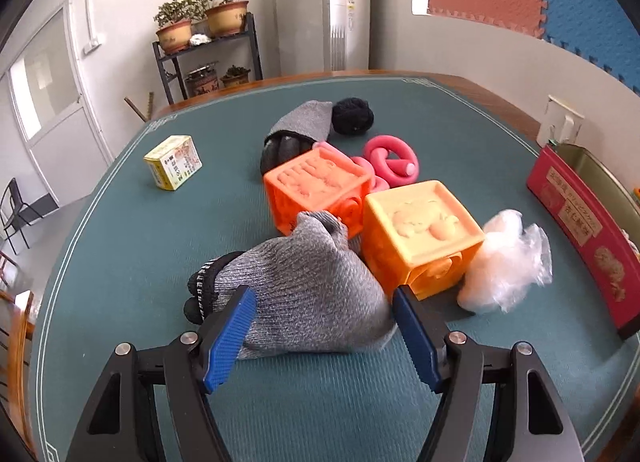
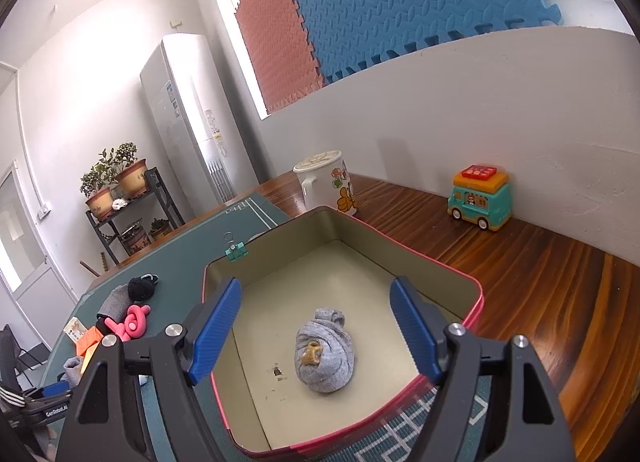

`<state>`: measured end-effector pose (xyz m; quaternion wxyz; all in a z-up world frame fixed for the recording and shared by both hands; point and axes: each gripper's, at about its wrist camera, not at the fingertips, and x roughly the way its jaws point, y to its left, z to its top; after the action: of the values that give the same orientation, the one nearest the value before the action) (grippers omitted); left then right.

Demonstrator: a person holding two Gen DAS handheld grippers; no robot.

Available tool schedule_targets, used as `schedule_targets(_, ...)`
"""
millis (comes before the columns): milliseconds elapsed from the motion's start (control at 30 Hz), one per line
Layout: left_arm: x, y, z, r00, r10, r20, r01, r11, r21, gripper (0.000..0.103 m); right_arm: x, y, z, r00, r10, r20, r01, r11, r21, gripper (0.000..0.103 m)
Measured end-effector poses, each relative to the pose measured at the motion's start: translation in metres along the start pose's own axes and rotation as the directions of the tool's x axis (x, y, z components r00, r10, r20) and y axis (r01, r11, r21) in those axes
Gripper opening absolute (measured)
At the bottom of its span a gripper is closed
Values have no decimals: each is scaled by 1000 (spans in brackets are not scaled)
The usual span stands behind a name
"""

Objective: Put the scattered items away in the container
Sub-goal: 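Lift the grey knit glove with the left tool and drop it into the red tin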

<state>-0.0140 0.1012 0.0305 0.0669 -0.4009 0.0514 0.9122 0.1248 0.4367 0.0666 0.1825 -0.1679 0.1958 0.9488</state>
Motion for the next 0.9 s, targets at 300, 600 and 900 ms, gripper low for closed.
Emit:
schedule_targets(300,-34,13,2,998,-14,68,17,999,-51,23,-4,-1,1,1000,-6,26,6,1000,-2,80)
schedule_targets(600,-91,-30,18,979,-107,171,101,994,46,23,-8,-10,3,999,-10,46,8,999,43,80)
schedule_targets(900,-104,-124,46,934,-326,146,296,935,194,23,-18,-28,7,987,-124,100,112,987,120,80)
